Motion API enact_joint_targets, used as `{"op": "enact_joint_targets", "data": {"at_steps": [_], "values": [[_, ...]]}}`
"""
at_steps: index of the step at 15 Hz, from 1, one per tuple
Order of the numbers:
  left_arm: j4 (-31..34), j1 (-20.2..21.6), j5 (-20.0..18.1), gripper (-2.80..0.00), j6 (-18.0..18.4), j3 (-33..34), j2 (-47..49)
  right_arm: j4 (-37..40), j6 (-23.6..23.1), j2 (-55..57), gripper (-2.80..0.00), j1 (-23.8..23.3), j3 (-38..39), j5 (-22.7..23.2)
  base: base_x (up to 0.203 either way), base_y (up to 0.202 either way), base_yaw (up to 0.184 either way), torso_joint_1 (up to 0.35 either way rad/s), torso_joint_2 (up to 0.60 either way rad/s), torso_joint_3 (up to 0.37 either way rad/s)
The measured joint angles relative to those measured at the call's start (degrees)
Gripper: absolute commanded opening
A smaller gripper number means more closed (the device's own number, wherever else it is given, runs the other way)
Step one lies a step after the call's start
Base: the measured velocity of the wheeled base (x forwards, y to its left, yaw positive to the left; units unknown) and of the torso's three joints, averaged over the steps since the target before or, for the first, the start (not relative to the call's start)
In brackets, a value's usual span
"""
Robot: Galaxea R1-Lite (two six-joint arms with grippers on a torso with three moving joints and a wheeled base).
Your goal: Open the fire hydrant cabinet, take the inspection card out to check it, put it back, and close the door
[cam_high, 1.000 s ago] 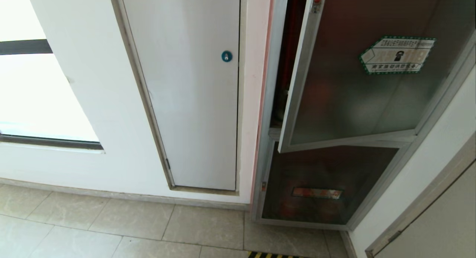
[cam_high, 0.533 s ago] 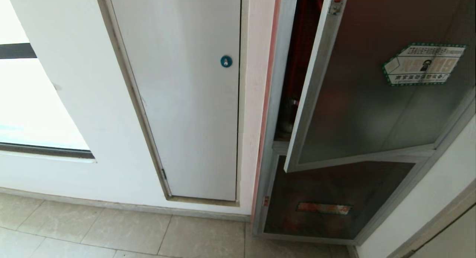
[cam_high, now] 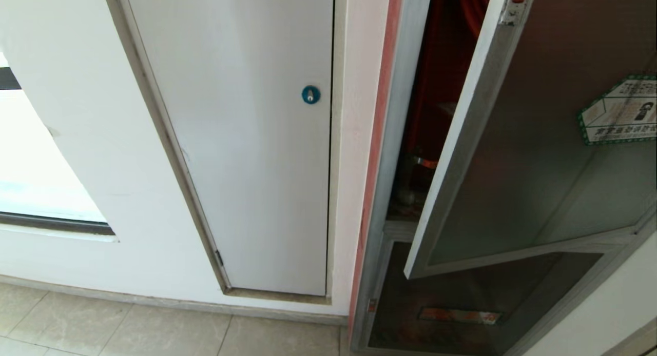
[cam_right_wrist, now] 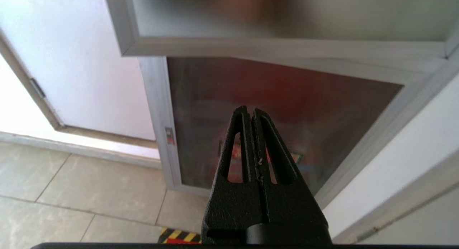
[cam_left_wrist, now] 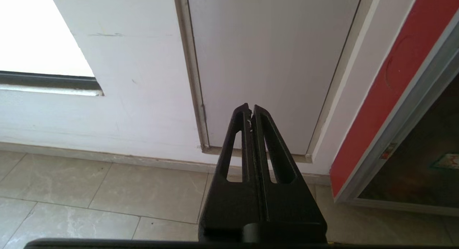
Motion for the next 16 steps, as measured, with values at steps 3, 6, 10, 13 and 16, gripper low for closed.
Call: {"op": "enact_joint_targets", "data": {"at_steps": [3, 6, 10, 13, 16], "values": [[0.0, 0.0, 0.0, -2.8, 0.0, 0.0, 0.0, 0.0, 0.0, 0.0, -2.8, 0.0, 0.0, 0.0, 0.198, 0.0, -0.001, 0.002, 0.0, 0.003], [0.0, 0.0, -0.1, -2.8, -0.1, 0.0, 0.0, 0.0, 0.0, 0.0, -2.8, 0.0, 0.0, 0.0, 0.107, 0.0, 0.002, 0.006, 0.0, 0.002], [0.0, 0.0, -0.1, -2.8, -0.1, 0.0, 0.0, 0.0, 0.0, 0.0, -2.8, 0.0, 0.0, 0.0, 0.0, 0.0, 0.0, 0.0, 0.0, 0.0], [0.0, 0.0, -0.1, -2.8, -0.1, 0.0, 0.0, 0.0, 0.0, 0.0, -2.8, 0.0, 0.0, 0.0, 0.0, 0.0, 0.0, 0.0, 0.0, 0.0], [0.0, 0.0, -0.1, -2.8, -0.1, 0.0, 0.0, 0.0, 0.0, 0.0, -2.8, 0.0, 0.0, 0.0, 0.0, 0.0, 0.0, 0.0, 0.0, 0.0]]}}
